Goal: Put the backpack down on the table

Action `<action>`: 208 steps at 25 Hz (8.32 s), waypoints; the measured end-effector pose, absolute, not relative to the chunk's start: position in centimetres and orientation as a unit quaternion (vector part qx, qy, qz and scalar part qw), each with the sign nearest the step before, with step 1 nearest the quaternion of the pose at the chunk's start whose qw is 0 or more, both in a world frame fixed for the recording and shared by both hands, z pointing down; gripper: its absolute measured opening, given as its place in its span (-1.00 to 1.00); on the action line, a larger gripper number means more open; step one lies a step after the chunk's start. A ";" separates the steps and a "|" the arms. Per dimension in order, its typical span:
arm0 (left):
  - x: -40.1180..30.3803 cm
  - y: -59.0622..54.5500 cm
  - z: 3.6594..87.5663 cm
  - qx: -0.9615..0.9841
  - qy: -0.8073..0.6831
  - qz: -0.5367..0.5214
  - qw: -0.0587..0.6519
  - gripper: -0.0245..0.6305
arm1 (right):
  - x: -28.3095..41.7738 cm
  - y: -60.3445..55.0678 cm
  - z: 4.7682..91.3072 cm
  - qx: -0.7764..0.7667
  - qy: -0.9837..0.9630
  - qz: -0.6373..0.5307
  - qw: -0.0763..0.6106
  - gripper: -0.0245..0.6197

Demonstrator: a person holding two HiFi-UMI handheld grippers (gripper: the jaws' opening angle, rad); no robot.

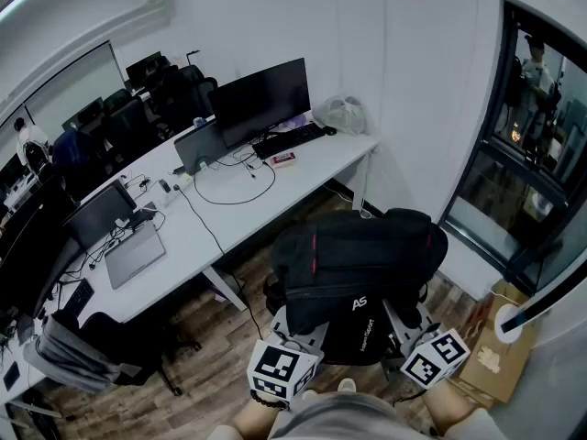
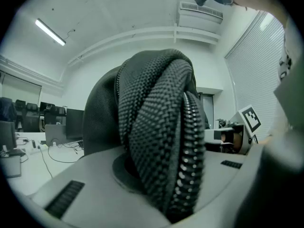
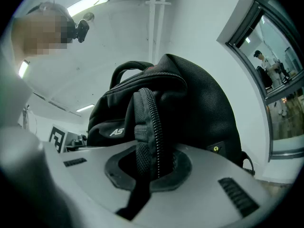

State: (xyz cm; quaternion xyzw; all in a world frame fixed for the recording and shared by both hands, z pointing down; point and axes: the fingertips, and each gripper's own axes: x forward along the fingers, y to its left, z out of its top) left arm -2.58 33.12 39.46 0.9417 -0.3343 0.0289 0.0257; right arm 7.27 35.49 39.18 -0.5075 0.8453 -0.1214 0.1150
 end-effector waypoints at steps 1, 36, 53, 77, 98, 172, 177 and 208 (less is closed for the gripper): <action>-2.4 33.1 39.4 0.942 -0.335 0.029 0.025 -0.78 | 7.4 35.5 39.2 -0.507 0.845 -0.122 0.116 -0.87; 5.3 30.8 40.0 0.932 -0.360 0.038 0.019 -0.77 | 15.2 32.9 39.7 -0.487 0.856 -0.129 0.117 -0.86; 0.8 18.4 40.1 0.943 -0.332 0.031 0.017 -0.77 | 10.6 21.1 39.7 -0.517 0.840 -0.123 0.115 -0.86; -4.8 5.6 40.8 0.940 -0.338 0.036 0.031 -0.77 | 4.8 8.1 40.6 -0.513 0.841 -0.137 0.098 -0.86; 3.3 -13.0 39.9 0.917 -0.398 0.034 0.026 -0.77 | 13.2 -11.8 39.3 -0.458 0.875 -0.128 0.092 -0.86; 1.9 -68.3 45.5 0.879 -0.472 0.058 0.035 -0.78 | 11.6 -69.2 45.0 -0.430 0.885 -0.172 0.049 -0.86; 3.0 -70.6 48.6 0.873 -0.479 0.083 0.034 -0.78 | 12.8 -70.9 48.2 -0.444 0.874 -0.191 0.052 -0.86; 2.7 -66.1 50.8 0.886 -0.450 0.087 -0.065 -0.68 | 12.9 -66.2 50.6 -0.509 0.855 -0.087 0.055 -0.75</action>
